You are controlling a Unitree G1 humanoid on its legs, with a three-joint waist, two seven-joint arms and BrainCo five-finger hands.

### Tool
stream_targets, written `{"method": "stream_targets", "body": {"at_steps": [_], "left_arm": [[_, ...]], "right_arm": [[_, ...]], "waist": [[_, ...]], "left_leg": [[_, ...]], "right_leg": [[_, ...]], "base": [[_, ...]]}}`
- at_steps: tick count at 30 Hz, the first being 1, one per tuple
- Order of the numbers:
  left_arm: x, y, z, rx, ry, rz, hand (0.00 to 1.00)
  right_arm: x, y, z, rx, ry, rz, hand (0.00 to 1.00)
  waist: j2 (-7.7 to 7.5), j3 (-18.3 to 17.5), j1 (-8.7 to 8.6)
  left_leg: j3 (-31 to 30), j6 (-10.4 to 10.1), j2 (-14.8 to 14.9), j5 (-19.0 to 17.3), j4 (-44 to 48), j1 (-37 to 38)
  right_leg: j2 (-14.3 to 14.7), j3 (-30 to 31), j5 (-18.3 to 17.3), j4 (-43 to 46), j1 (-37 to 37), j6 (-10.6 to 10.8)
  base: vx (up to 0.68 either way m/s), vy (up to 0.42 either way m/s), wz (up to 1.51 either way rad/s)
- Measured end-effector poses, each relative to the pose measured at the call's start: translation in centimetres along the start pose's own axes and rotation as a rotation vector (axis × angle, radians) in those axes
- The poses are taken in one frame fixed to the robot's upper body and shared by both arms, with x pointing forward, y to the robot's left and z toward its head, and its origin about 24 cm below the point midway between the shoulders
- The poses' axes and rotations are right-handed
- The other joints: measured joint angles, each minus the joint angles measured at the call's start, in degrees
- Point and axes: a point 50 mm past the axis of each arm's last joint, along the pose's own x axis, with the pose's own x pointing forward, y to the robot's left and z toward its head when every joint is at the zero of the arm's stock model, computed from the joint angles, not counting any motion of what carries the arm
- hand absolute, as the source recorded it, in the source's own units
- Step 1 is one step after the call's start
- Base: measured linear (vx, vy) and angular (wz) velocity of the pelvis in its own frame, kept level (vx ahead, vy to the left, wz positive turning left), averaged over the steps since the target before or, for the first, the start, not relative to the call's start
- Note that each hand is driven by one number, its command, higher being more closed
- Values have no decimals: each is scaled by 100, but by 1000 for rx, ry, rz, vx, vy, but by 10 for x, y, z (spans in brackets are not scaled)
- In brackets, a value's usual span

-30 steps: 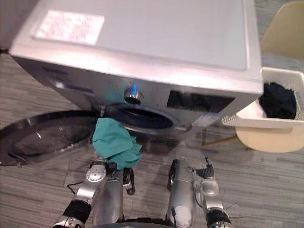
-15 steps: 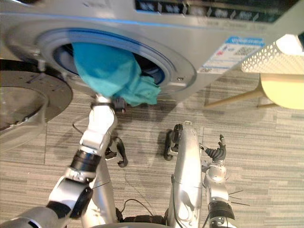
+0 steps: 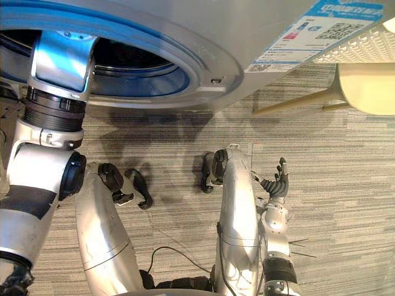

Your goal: Pick up the laundry basket with both hands and put the clothes into the washing machine.

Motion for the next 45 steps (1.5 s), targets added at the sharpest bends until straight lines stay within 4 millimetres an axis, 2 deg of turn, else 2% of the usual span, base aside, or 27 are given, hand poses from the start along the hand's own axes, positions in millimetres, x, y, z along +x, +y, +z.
{"method": "stream_targets", "body": {"at_steps": [2,7,11,16,18,28,34,39,43,45], "left_arm": [[1,3,-12,35,48,6,0],[-8,-1,-48,207,158,-114,0],[-23,-2,-88,311,335,-296,0],[-45,1,-117,364,473,-480,0],[-47,1,-120,375,493,-512,0],[-39,16,-124,333,532,-451,0],[-28,29,-122,431,480,-426,0],[-15,49,-121,593,402,-422,0],[-14,52,-122,666,378,-446,0],[-17,53,-127,680,395,-471,0]], "right_arm": [[0,1,0,9,0,2,0],[1,2,1,19,-3,20,0],[0,-1,0,38,10,40,0],[1,-3,-3,48,50,72,0],[5,-2,-1,40,46,86,0],[11,-6,3,7,28,125,0],[15,-5,-3,4,59,144,0],[16,-4,-11,5,99,149,0],[14,-5,-18,-5,127,149,0],[13,-4,-20,-10,138,156,0]], "waist": [[-44,22,1],[-126,64,13],[-139,70,8],[-194,97,70],[-195,97,99],[-195,97,187],[-188,93,265],[-165,58,321],[-152,46,344],[-143,-98,344]], "left_leg": [[-15,-1,-1,1,4,-13],[-72,-2,-56,1,69,-113],[-172,-5,-149,4,197,-315],[-211,-8,-187,5,288,-404],[-219,-20,-191,11,311,-405],[-356,-190,-244,103,282,-469],[-440,-336,-231,184,127,-449],[-490,-447,-152,260,-139,-249],[-511,-514,-146,340,-432,75],[-492,-537,-140,390,-649,233]], "right_leg": [[-5,-12,-4,7,0,5],[-48,-26,-33,82,-36,40],[-136,-69,-91,219,-145,27],[-188,-70,-158,368,-216,-1],[-189,-70,-164,398,-215,-10],[-227,-213,-246,475,-210,-146],[-204,-347,-262,389,-183,-259],[-125,-492,-212,135,33,-357],[-92,-614,-202,-132,402,-377],[-61,-661,-189,-330,574,-401]], "base": [[6,-37,2],[3,-26,7],[20,-20,9],[26,-29,7],[8,-30,4],[9,-38,4],[36,-48,-1],[27,-42,-6],[31,-47,3],[34,-61,2]]}}
